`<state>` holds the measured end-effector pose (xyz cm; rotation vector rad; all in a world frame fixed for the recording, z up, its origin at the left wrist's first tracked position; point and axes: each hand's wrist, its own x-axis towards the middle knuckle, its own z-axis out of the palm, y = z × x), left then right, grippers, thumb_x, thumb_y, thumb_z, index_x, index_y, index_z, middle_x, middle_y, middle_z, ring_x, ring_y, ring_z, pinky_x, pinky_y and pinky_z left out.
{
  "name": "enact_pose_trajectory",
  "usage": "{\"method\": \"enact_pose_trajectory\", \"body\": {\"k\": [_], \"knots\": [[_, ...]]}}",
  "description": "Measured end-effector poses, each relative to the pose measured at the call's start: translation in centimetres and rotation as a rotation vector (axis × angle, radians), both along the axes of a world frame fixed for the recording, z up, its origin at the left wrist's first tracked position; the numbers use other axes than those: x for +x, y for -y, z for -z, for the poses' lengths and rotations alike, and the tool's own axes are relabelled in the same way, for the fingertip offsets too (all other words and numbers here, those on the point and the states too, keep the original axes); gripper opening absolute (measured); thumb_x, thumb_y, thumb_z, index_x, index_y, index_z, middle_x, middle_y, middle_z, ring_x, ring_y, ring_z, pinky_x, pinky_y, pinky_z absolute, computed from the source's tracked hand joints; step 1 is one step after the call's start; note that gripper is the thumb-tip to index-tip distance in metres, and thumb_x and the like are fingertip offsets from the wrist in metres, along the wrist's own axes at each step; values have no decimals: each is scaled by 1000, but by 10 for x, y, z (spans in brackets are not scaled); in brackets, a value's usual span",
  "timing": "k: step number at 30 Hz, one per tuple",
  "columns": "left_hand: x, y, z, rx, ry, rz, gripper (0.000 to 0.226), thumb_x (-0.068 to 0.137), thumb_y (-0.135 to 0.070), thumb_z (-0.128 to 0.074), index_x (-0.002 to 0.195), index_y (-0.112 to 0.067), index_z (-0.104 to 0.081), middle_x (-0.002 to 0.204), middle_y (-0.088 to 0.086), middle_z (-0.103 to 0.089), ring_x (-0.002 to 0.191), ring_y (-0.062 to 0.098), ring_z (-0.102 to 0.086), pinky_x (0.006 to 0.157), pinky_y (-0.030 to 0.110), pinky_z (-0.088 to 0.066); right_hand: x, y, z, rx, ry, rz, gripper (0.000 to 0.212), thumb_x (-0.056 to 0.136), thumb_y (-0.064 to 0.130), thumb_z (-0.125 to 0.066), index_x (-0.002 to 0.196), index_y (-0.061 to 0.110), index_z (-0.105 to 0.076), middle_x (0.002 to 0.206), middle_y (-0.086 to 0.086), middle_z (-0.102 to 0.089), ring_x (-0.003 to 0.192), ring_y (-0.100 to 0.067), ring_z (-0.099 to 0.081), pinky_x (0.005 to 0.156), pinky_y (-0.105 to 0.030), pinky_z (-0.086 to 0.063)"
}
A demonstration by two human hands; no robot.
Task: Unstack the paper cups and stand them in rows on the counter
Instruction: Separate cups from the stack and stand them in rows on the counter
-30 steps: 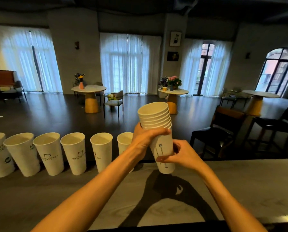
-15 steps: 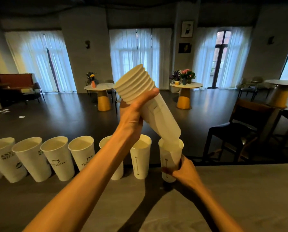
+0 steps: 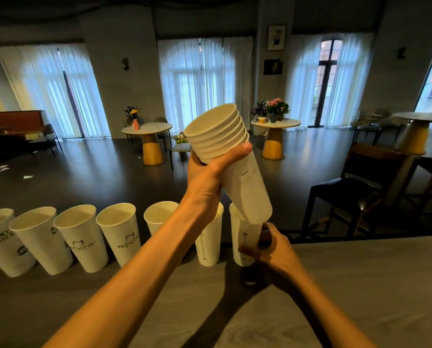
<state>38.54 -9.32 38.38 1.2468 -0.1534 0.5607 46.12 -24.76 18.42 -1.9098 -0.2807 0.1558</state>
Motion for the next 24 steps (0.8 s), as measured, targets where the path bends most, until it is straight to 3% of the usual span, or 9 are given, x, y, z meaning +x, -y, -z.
{"method": "enact_pose_trajectory", "body": {"k": [5,9,11,14,17,19,24], "knots": [[0,47,-7,-1,-8,68,89,47,-35,-90,128,-18,-58,114,4,-72,102,15,-70,85,35,-59,-16,61,-14,-105,-56,-12,103,46,56,-92,134,48,-39,122,15,-52,113,-10,-54,94,-37,-51],[1,72,-9,53,-53,108,93,39,-37,-90,125,-17,-60,114,4,-72,102,15,-70,83,33,-59,-21,108,-35,-153,-15,-48,78,59,25,-87,127,38,-51,129,2,-57,115,-15,-59,97,-38,-51],[2,81,-7,128,-77,124,88,36,-36,-90,118,-22,-62,113,3,-72,104,17,-69,88,38,-58,-22,136,-58,-257,15,-107,88,62,11,-87,138,30,-45,134,3,-55,107,-6,-61,91,-32,-53],[5,97,0,264,-120,143,76,36,-34,-90,106,-26,-62,107,0,-72,97,11,-70,82,28,-59,-35,165,-93,-280,52,-212,110,52,34,-96,145,37,-36,138,15,-52,126,0,-49,106,-34,-42],[11,114,14,399,-154,171,74,51,-17,-97,116,-20,-62,108,-3,-72,96,7,-69,73,16,-54,-47,164,-113,-140,94,-168,88,59,32,-91,136,34,-48,127,14,-62,117,-1,-58,99,-28,-47],[15,124,20,408,-178,135,68,60,-13,-94,120,-17,-61,105,-7,-70,94,5,-67,66,9,-51,-48,156,-115,-83,151,-100,78,60,29,-91,130,27,-57,120,10,-68,113,-6,-63,100,-37,-50],[22,127,28,445,-178,8,66,58,-19,-96,113,-22,-60,102,-10,-67,86,-8,-60,59,0,-45,-40,126,-93,-20,209,29,80,60,31,-93,130,25,-55,122,9,-65,113,-9,-61,99,-40,-51]]}}
